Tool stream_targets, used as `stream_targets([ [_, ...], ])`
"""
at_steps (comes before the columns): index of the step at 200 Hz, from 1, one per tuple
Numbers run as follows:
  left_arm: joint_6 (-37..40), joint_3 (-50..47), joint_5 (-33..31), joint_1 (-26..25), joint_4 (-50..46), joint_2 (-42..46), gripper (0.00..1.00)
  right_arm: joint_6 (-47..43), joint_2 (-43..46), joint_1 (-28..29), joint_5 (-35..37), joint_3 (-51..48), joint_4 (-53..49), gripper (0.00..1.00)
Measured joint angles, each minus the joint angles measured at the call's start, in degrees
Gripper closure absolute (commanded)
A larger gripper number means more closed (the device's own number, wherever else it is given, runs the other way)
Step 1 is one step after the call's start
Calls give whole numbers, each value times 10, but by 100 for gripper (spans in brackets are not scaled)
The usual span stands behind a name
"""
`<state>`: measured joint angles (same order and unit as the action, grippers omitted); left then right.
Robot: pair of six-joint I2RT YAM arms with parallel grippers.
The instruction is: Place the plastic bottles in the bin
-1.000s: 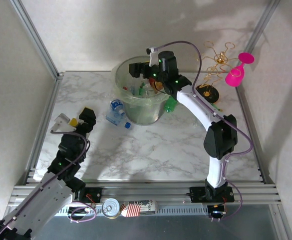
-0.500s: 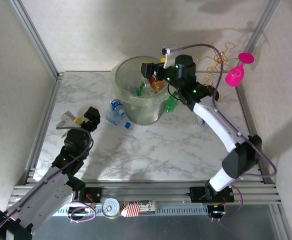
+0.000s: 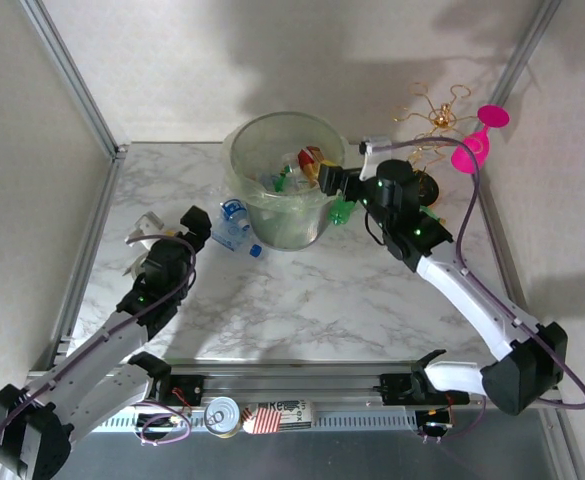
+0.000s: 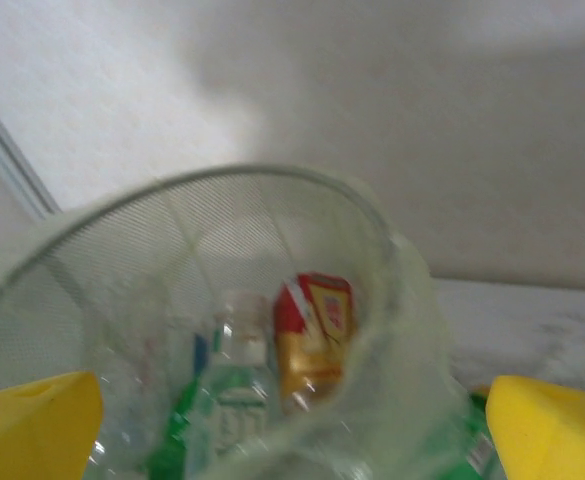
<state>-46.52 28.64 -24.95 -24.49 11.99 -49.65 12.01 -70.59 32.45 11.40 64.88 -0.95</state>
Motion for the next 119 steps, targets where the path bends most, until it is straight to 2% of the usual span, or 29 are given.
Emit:
stream_targets([
  [70, -35, 12, 9, 5, -2, -55, 0, 59, 108, -8, 78, -195, 10, 1],
  [119, -76, 42, 26, 8, -10, -140, 0, 103, 93, -18, 86, -267, 34, 1],
])
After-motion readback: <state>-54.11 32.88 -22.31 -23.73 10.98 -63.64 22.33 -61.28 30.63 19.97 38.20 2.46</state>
